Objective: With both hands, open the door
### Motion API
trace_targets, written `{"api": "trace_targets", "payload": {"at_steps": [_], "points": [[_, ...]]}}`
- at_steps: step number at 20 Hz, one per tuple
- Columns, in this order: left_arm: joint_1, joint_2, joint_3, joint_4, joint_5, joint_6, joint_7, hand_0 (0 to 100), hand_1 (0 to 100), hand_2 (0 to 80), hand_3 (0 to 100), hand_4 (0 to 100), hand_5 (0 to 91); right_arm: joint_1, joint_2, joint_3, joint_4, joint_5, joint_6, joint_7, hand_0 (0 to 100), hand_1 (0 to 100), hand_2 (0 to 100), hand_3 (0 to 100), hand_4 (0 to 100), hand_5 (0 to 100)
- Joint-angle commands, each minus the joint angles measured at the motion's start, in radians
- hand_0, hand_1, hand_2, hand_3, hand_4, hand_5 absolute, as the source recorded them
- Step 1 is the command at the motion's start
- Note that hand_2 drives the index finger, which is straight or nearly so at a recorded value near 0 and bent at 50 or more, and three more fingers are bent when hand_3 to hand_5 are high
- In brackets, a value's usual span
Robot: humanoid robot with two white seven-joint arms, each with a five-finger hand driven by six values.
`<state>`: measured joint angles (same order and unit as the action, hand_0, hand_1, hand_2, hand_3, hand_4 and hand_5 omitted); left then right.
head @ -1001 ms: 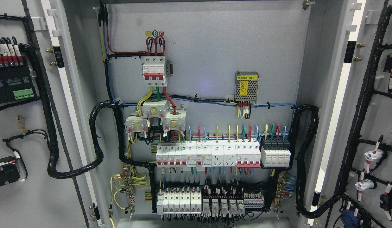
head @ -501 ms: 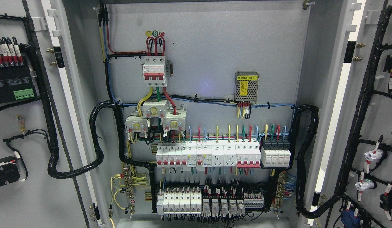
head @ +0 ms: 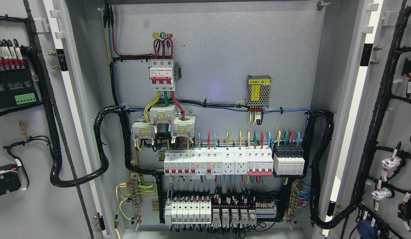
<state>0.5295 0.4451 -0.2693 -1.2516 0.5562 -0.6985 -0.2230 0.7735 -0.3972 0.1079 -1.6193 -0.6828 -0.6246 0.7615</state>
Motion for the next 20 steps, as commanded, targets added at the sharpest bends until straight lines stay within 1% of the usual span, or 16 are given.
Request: {"api": "trace_targets", "payload": {"at_steps": [1, 3, 6, 8, 11, 13, 14, 16, 19, 20], "points": [[-0.005, -0.069, -0.157, 0.345, -0.007, -0.001, -0.006, 0, 0, 0.0, 0, 4, 0.0, 0.023, 0.078, 0.093, 0.277, 0.025, -0.003, -0.001, 0, 0, 0, 0, 0, 0], [-0.028, -0.098, -0.157, 0.423, -0.021, 0.002, -0.006, 0, 0, 0.0, 0, 4, 0.0, 0.013, 0.099, 0.096, 0.358, 0.031, -0.003, -0.001, 0, 0, 0, 0, 0, 0], [-0.083, -0.144, -0.159, 0.587, -0.042, 0.002, -0.006, 0, 0, 0.0, 0, 4, 0.0, -0.031, 0.139, 0.087, 0.49, 0.046, -0.004, -0.001, 0, 0, 0, 0, 0, 0], [-0.114, -0.175, -0.159, 0.674, -0.044, 0.002, -0.007, 0, 0, 0.0, 0, 4, 0.0, -0.062, 0.165, 0.082, 0.579, 0.046, -0.004, -0.001, 0, 0, 0, 0, 0, 0], [-0.138, -0.201, -0.16, 0.745, -0.045, 0.005, -0.015, 0, 0, 0.0, 0, 4, 0.0, -0.109, 0.205, 0.076, 0.702, 0.046, -0.004, -0.002, 0, 0, 0, 0, 0, 0], [-0.169, -0.23, -0.159, 0.823, -0.047, 0.007, -0.015, 0, 0, 0.0, 0, 4, 0.0, -0.144, 0.233, 0.061, 0.777, 0.046, -0.003, -0.004, 0, 0, 0, 0, 0, 0], [-0.19, -0.247, -0.159, 0.875, -0.047, 0.008, -0.016, 0, 0, 0.0, 0, 4, 0.0, -0.163, 0.247, 0.049, 0.818, 0.046, 0.0, -0.011, 0, 0, 0, 0, 0, 0], [-0.227, -0.276, -0.157, 0.969, -0.045, 0.01, -0.019, 0, 0, 0.0, 0, 4, 0.0, -0.201, 0.268, 0.03, 0.901, 0.046, 0.003, -0.018, 0, 0, 0, 0, 0, 0], [-0.262, -0.307, -0.157, 1.037, -0.045, 0.011, -0.033, 0, 0, 0.0, 0, 4, 0.0, -0.246, 0.284, 0.027, 1.015, 0.043, 0.003, -0.016, 0, 0, 0, 0, 0, 0], [-0.273, -0.318, -0.157, 1.057, -0.045, 0.025, -0.033, 0, 0, 0.0, 0, 4, 0.0, -0.267, 0.293, 0.027, 1.06, 0.043, 0.003, -0.018, 0, 0, 0, 0, 0, 0]]}}
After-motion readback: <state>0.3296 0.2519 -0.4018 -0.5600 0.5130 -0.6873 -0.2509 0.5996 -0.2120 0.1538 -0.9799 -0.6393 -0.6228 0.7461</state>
